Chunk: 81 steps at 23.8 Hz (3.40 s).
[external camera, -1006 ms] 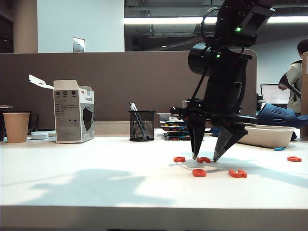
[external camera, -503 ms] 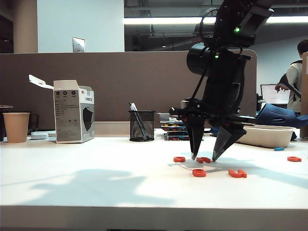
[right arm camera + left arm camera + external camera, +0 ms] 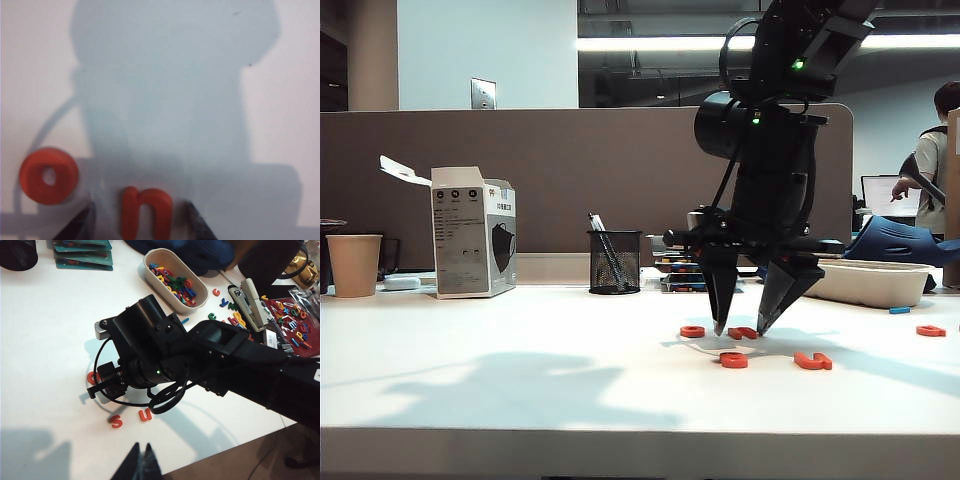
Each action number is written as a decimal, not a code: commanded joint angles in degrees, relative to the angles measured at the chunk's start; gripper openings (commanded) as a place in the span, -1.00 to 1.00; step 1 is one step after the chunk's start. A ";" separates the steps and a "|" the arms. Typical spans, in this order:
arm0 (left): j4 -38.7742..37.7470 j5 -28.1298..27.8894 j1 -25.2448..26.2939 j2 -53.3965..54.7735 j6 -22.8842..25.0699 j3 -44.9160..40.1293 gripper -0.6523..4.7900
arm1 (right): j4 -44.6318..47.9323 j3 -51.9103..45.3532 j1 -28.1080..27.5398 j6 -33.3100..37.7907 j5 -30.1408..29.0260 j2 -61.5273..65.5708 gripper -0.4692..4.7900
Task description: Select the appropriate letters from the row of letter magnets placed on the table to arrange into the word "sun".
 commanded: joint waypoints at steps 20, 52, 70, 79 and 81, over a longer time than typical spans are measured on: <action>0.37 -0.13 -0.09 -0.13 0.24 0.24 -0.78 | -5.01 -1.20 -0.07 0.07 0.02 2.08 -0.32; 0.37 -0.11 -0.09 -0.13 0.24 0.24 -0.78 | -5.14 3.52 -0.13 0.09 2.23 -3.41 -0.50; 0.37 -0.11 -0.09 -0.13 0.24 0.24 -0.78 | -13.79 2.97 -4.24 0.13 7.50 -14.05 -0.50; 0.37 -0.11 -0.09 -0.13 0.24 0.24 -0.78 | -9.64 -12.00 -6.82 2.23 7.30 -25.86 -0.50; 0.35 -0.11 -0.09 -0.13 0.24 0.24 -0.78 | -5.03 -19.47 -6.82 4.28 5.77 -29.99 -0.50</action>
